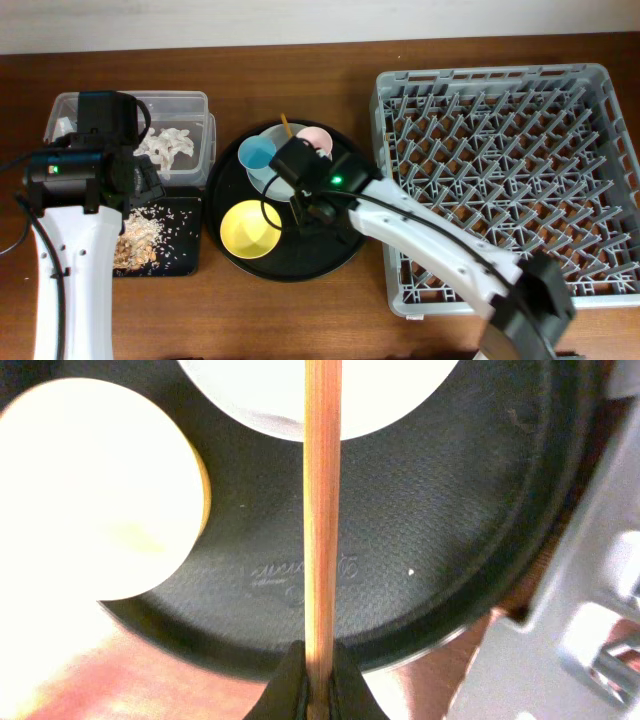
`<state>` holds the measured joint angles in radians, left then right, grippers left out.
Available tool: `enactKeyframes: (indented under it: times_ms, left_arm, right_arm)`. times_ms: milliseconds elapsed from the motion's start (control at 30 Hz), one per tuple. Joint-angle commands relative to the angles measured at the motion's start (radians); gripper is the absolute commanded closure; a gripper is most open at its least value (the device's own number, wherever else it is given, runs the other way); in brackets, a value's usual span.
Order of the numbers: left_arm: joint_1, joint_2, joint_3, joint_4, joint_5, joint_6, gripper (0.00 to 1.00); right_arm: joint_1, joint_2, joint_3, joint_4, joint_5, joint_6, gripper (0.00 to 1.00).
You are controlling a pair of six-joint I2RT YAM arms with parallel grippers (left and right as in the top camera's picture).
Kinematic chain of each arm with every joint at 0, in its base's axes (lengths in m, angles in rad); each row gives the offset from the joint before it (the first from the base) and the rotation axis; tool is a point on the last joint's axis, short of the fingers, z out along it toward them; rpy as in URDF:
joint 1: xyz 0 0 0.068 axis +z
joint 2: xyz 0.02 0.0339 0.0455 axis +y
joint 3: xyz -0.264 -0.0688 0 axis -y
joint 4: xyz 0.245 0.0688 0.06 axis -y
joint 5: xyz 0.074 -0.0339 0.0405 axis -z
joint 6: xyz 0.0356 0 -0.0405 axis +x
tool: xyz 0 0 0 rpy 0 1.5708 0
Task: Sort waste into correct bins and load items into the dishwasher rack
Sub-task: 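Carry the second chopstick into the dish rack and release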
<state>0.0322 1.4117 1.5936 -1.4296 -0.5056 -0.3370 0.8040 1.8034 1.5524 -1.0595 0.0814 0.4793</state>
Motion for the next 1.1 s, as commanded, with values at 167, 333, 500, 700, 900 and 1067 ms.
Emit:
enactKeyframes:
  times_ms: [167, 333, 500, 700, 900, 1067]
  left_arm:
    - [0.003, -0.011, 0.011, -0.001, -0.011, 0.005, 0.01]
    - [0.003, -0.011, 0.011, -0.001, -0.011, 0.005, 0.01]
    - [0.003, -0.011, 0.011, -0.001, -0.011, 0.005, 0.01]
    - [0.003, -0.011, 0.011, -0.001, -0.011, 0.005, 0.01]
    - [0.003, -0.011, 0.011, -0.001, -0.011, 0.005, 0.01]
    - [0.003, -0.011, 0.011, -0.001, -0.011, 0.005, 0.01]
  right_arm:
    - [-0.232, -0.131, 0.020, -0.238, 0.019, -0.003, 0.96]
    - [-0.359, -0.129, -0.036, -0.254, 0.021, -0.003, 0.96]
    - [-0.408, -0.129, -0.148, -0.204, 0.029, -0.045, 0.96]
    - [-0.408, -0.129, -0.182, -0.173, 0.032, -0.045, 0.95]
    - [-0.408, -0.120, -0.182, -0.165, 0.044, -0.045, 0.90]
    - [-0.408, -0.112, -0.182, -0.163, 0.051, -0.045, 0.90]
